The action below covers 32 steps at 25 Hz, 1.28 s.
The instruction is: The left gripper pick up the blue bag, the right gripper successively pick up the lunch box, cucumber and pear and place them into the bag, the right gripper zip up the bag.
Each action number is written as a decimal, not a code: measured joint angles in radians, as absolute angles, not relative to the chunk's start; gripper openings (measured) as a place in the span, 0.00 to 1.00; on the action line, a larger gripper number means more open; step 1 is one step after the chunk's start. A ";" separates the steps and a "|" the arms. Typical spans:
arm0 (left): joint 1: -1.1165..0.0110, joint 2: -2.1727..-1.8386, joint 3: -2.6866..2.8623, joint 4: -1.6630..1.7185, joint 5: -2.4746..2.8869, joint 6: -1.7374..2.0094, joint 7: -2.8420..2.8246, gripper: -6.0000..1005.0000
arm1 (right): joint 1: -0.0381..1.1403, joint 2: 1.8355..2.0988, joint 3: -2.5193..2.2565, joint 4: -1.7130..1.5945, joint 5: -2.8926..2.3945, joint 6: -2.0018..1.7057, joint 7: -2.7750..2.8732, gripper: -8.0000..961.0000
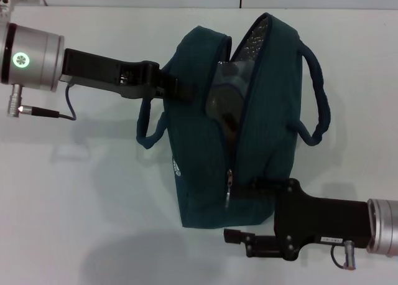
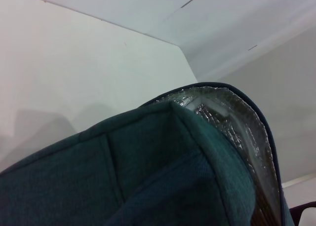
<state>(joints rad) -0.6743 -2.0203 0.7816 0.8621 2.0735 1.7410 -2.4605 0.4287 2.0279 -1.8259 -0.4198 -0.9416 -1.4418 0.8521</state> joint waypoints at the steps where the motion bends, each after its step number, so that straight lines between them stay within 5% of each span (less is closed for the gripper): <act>1: -0.675 -2.020 0.782 0.862 2.073 1.741 -2.460 0.07 | 0.426 2.028 -1.826 -0.418 -0.937 -1.442 0.852 0.76; 32: -0.680 -2.014 0.778 0.862 2.073 1.733 -2.460 0.07 | 0.434 2.028 -1.899 -0.424 -0.832 -1.366 0.858 0.76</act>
<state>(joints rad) -0.6798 -2.0137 0.7782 0.8621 2.0734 1.7330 -2.4605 0.4338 2.0280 -1.8988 -0.4240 -0.8316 -1.3656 0.8577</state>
